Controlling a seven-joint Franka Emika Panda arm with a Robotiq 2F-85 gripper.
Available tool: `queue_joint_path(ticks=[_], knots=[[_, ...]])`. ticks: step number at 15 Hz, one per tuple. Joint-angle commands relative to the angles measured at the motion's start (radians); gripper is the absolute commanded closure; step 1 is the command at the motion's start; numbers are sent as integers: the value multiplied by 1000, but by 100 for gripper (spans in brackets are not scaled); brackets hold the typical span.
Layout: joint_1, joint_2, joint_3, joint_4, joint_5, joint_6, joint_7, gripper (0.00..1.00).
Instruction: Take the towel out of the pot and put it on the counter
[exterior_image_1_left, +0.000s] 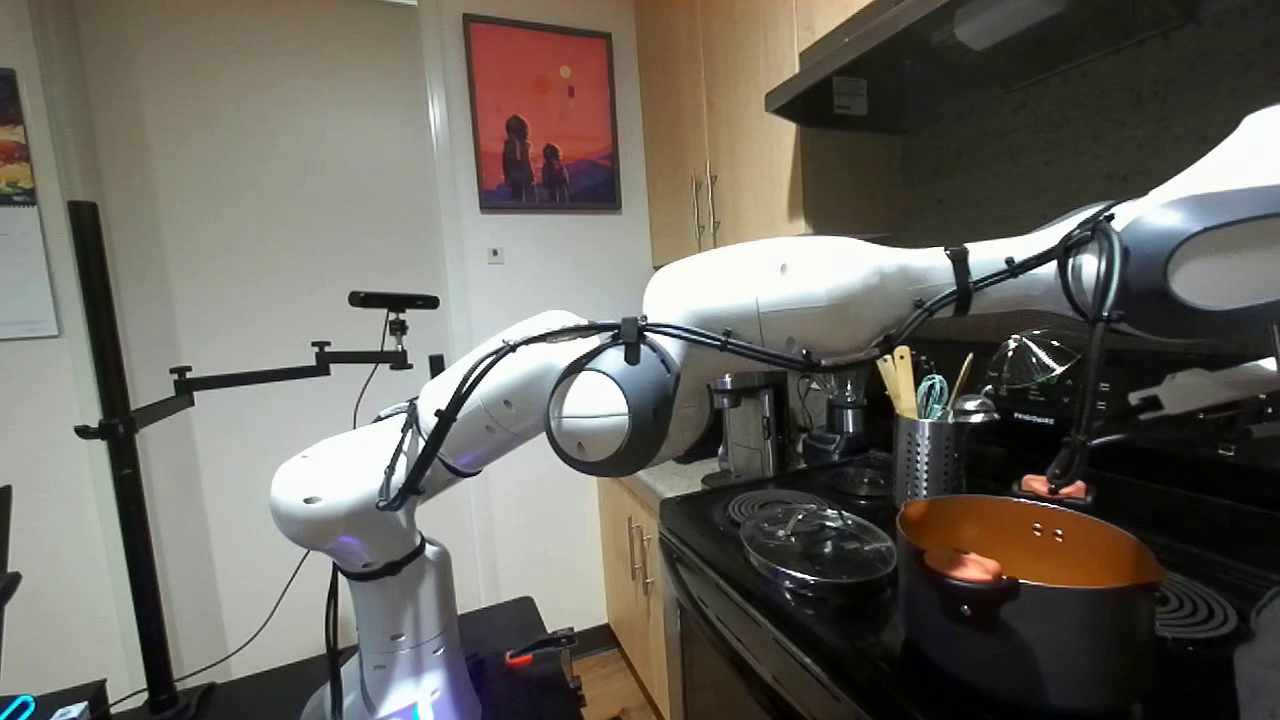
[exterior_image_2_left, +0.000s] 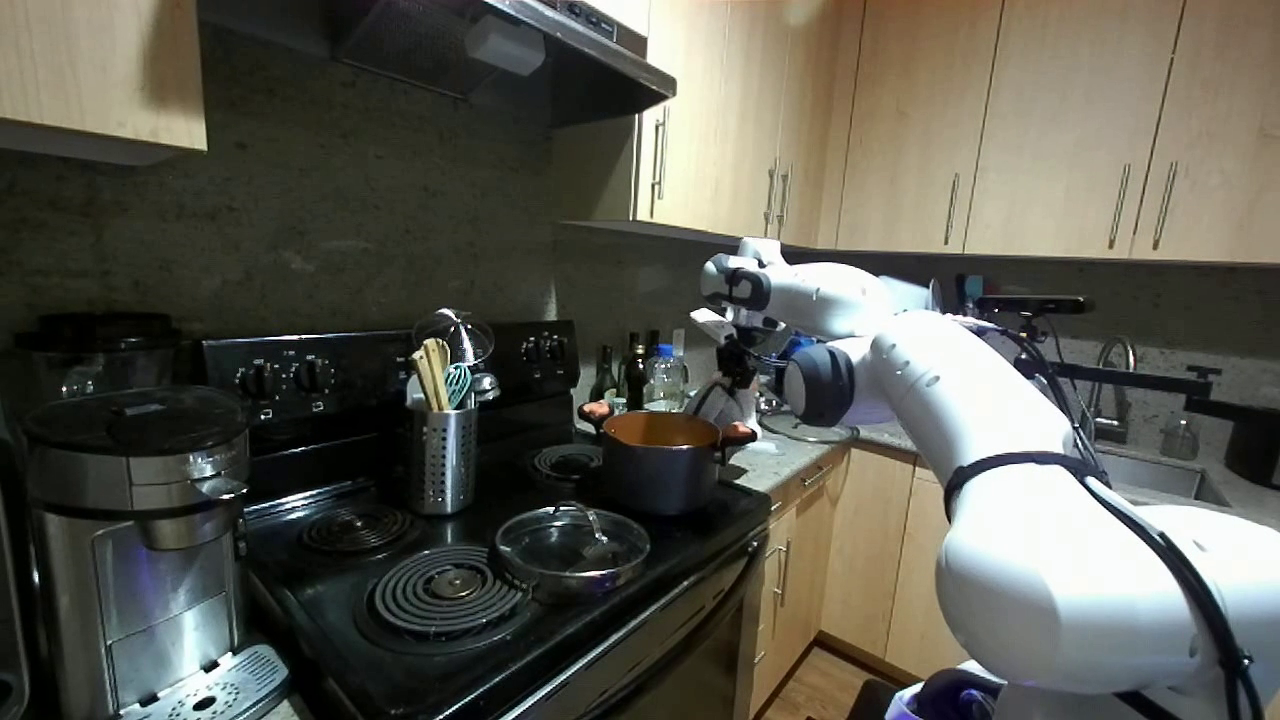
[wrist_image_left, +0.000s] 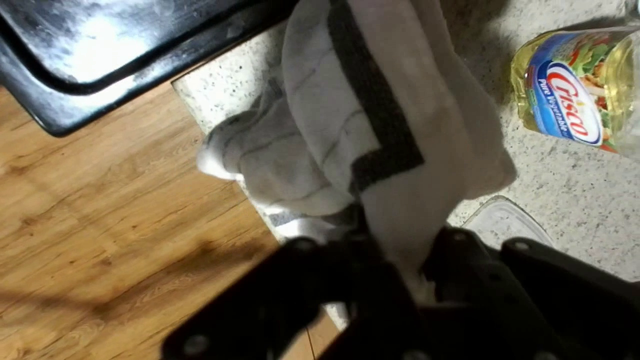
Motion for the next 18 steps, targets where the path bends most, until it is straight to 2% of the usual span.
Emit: queue_joint_path(ticks=[1,7,11,12,18], knots=[[-14,23,32,77,-21,-52,47,46],[-13,25,48,92,-28,-93,36,1],[-8,-3,79,122,-20,-141,-15,0],[-2,-55,89,61,-19,-125,-37,0],[12,-157,142,57,-10,-168,-176,0]])
